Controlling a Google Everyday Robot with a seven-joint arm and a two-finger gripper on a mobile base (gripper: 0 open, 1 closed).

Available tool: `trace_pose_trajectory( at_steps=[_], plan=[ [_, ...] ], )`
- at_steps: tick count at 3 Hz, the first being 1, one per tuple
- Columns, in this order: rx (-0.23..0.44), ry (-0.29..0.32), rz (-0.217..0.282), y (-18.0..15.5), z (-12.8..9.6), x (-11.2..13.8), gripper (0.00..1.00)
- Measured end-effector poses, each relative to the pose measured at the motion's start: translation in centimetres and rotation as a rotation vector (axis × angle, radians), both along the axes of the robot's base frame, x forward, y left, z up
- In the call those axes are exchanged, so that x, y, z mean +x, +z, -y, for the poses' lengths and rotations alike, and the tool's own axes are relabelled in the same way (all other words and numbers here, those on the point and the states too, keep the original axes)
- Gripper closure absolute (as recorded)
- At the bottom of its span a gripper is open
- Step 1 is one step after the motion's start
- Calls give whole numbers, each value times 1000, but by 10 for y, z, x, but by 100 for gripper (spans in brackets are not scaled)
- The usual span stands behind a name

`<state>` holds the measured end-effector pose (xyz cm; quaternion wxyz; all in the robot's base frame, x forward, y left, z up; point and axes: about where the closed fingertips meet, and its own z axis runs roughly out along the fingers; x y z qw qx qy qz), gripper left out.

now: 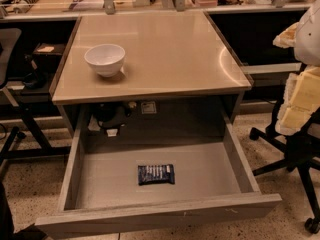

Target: Pick rxbar blueberry from top drawer and place on counter

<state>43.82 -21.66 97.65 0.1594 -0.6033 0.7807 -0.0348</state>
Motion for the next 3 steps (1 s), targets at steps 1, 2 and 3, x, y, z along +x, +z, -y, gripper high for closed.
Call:
trace_pose_trajectory(
  at_steps=[1,2,3],
  plan=[
    [0,0,0,0,0,0,0],
    [52,19,18,-12,-19,3,0],
    [115,67,20,-34,-58,8,0]
  ],
)
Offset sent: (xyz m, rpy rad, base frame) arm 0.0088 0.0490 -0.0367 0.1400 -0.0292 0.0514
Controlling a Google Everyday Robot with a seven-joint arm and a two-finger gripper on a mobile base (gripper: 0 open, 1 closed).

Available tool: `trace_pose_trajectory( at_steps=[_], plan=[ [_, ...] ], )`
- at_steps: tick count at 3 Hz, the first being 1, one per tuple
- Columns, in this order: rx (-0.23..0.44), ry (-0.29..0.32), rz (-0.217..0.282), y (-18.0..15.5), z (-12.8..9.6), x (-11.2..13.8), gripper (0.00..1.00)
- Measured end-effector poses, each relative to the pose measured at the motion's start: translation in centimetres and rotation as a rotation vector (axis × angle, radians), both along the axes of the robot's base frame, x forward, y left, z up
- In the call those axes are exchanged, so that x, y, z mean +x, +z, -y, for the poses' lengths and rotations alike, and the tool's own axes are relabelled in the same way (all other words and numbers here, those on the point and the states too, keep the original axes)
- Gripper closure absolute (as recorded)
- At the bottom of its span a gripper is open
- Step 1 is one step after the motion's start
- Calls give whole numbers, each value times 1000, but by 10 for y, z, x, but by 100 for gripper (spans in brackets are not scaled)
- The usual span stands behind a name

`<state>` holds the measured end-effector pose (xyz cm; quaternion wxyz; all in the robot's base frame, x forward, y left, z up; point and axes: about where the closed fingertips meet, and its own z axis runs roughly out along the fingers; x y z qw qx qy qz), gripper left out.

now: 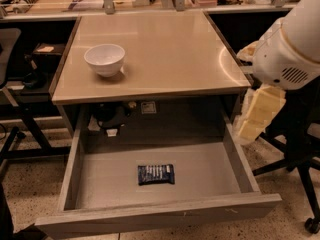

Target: Pick rxbar blueberry from top drawer and place on counter

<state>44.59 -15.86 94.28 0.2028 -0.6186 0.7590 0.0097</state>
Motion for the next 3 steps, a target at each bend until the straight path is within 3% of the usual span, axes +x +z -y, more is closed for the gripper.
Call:
trace_pose_trajectory(
  at_steps=[1,2,3],
  plan=[
    [37,56,-12,-26,-37,4,0],
    [35,56,-2,-24,-37,2,0],
    [43,85,2,-55,-45,6,0]
  ],
)
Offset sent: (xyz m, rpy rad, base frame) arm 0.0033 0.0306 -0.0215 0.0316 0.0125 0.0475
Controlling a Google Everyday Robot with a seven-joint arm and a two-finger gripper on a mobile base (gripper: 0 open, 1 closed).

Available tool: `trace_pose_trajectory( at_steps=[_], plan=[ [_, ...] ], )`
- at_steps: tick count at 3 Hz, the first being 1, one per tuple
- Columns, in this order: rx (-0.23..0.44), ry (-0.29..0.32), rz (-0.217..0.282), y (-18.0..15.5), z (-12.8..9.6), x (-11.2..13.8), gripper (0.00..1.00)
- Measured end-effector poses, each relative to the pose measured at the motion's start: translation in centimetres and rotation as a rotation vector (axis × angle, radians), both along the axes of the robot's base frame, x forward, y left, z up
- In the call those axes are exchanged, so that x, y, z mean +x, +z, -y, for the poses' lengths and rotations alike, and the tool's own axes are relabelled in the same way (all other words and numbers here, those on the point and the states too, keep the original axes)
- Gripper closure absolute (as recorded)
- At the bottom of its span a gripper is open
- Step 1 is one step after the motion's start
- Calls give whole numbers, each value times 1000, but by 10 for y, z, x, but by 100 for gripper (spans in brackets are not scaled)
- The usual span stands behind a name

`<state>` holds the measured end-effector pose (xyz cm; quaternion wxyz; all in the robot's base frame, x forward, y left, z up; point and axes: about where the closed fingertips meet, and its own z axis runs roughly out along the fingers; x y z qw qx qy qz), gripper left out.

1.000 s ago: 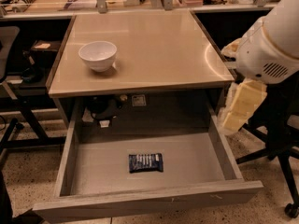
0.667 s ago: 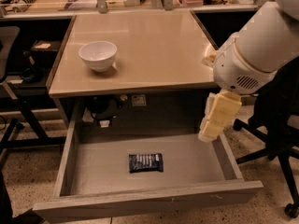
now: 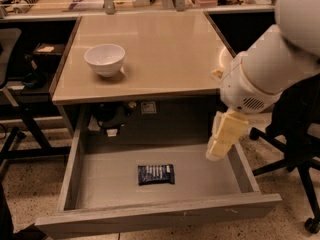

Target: Pick rxbar blueberry from top drawer and place on counter

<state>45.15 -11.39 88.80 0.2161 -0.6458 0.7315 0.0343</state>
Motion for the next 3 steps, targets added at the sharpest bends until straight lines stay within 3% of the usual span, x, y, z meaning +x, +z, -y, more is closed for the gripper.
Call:
trace_pose_trajectory(
  at_steps=[1,2,3],
  plan=[
    [-5,33,8,-39,-9,12,0],
    [-13,23,-34,-73,-18,21,0],
    [-12,20,-36,-74,-18,21,0]
  ],
)
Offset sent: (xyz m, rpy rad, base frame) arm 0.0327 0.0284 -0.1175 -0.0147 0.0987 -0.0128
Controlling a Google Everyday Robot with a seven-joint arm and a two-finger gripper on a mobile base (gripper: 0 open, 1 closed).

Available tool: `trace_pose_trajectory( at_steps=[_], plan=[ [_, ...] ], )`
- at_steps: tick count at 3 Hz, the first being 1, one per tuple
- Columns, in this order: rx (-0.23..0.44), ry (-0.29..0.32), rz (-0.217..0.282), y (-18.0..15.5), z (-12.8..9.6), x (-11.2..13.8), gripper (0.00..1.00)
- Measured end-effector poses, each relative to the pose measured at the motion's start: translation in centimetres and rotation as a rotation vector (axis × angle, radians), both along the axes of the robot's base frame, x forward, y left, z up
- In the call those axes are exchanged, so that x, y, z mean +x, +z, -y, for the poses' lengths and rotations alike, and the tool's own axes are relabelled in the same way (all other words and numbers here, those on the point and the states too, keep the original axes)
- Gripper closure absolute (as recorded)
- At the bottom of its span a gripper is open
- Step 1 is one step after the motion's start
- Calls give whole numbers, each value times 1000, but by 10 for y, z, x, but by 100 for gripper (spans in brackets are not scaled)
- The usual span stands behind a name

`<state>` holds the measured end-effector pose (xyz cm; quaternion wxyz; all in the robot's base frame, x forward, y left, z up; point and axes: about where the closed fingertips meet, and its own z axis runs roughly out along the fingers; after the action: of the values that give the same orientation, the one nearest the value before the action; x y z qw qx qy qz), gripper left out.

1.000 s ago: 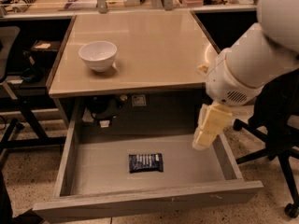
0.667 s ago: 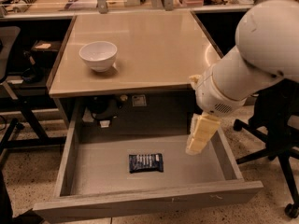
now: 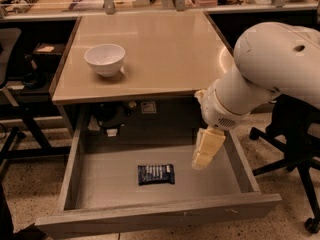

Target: Pick rxbar blueberry from top drawer and place on counter

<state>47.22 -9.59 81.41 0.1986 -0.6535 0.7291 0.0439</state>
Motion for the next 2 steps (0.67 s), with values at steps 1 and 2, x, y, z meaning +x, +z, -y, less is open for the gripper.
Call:
trace_pose_trajectory(
  at_steps=[1,2],
  plan=[
    [18,11,-19,-18,-6,-3,0],
    [39,64,-58,-75,-43,2,0]
  ],
)
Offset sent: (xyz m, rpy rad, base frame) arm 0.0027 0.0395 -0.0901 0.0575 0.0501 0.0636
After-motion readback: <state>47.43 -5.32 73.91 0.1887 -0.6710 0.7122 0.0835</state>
